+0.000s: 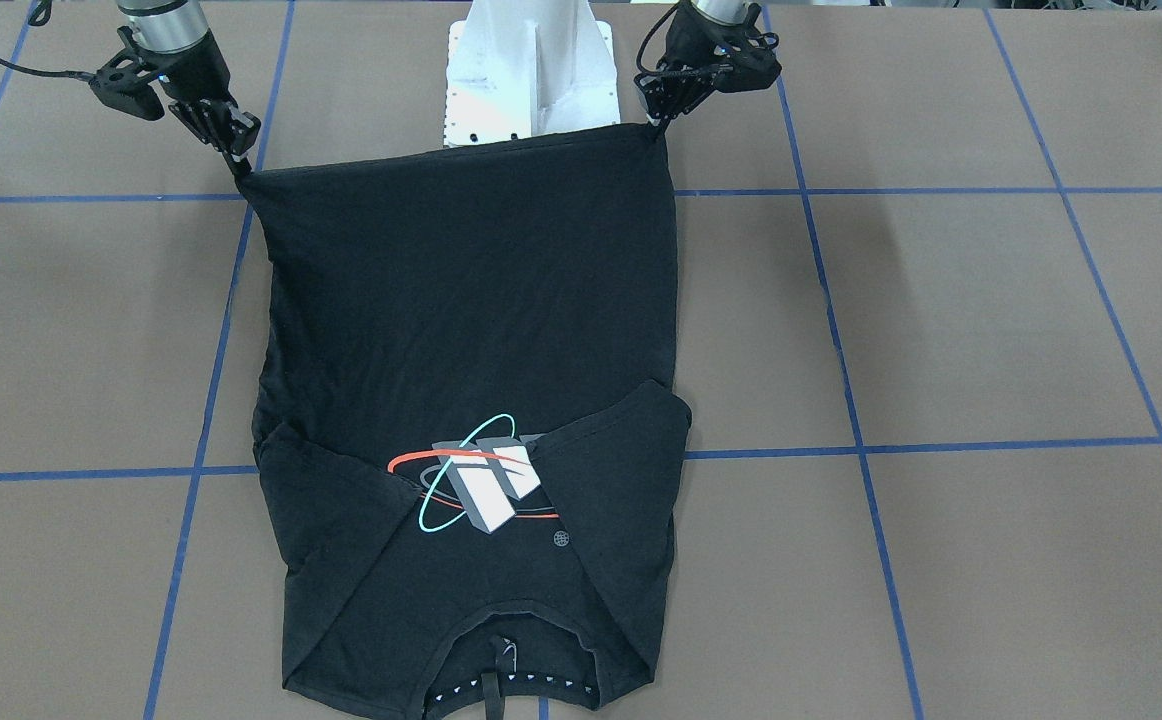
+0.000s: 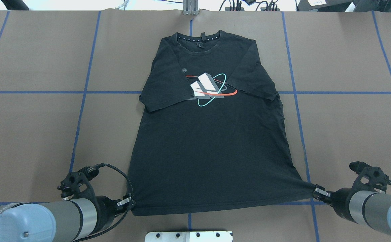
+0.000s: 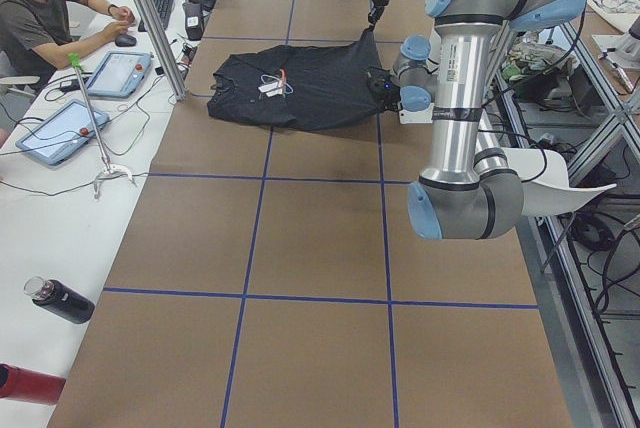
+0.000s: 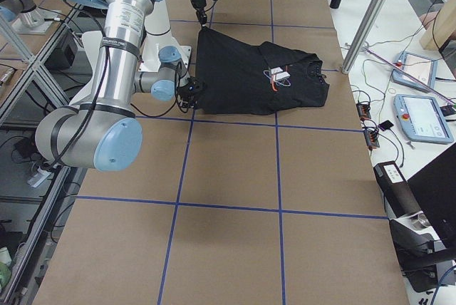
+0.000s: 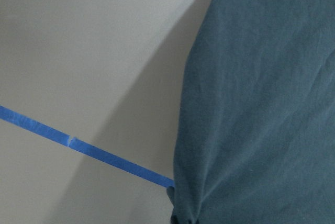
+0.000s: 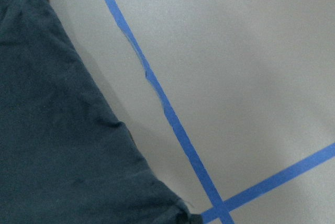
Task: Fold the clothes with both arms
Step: 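Move the left gripper to the other hem corner and grasp both corners, then lift the hem with both grippers and fold it toward the collar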
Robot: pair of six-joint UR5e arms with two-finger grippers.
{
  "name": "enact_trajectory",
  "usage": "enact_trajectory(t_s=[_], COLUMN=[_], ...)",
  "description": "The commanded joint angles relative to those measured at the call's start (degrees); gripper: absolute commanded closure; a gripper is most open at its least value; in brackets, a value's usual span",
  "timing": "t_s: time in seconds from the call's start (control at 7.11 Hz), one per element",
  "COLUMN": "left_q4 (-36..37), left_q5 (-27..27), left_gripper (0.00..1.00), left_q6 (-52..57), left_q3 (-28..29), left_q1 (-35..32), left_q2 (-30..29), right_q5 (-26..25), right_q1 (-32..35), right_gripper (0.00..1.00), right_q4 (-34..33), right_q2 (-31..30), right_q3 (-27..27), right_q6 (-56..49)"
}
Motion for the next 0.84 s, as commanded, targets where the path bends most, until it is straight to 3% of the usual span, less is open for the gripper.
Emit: enact_trajectory(t_s=[0.0,0.14,0.42,0.56,0.7], left_q4=[-0.19,-0.37,-0.63,-0.63,-0.72], left_q5=[-0.71,-0.79,-5.86,-6.94,-7.38], left_gripper=[1.00,1.00,1.00,1.00,1.00], left_q6=[0.85,5.12,10.25,13.39,14.12], left_q3=[-0.61,0.08,4.02,6.92,8.60], left_q1=[-2.23,-6.34,-15.66,-19.35,-21.92], left_q2=[-0.47,-2.82,-5.99,-8.88,-9.78], right_q5=[5.38,10.55,21.27,24.89,24.93], right_q1=[6.08,11.00,22.85,27.87,30.71], right_gripper=[1.00,1.00,1.00,1.00,1.00], right_q4=[0.16,0.16,-0.71,-5.33,-16.69], right_q2=[0.65,3.18,8.89,13.62,22.45], right_q3=[0.35,-0.08,-2.80,-4.38,-5.87], right_q6=[-2.45,-5.16,-7.54,-10.35,-14.72])
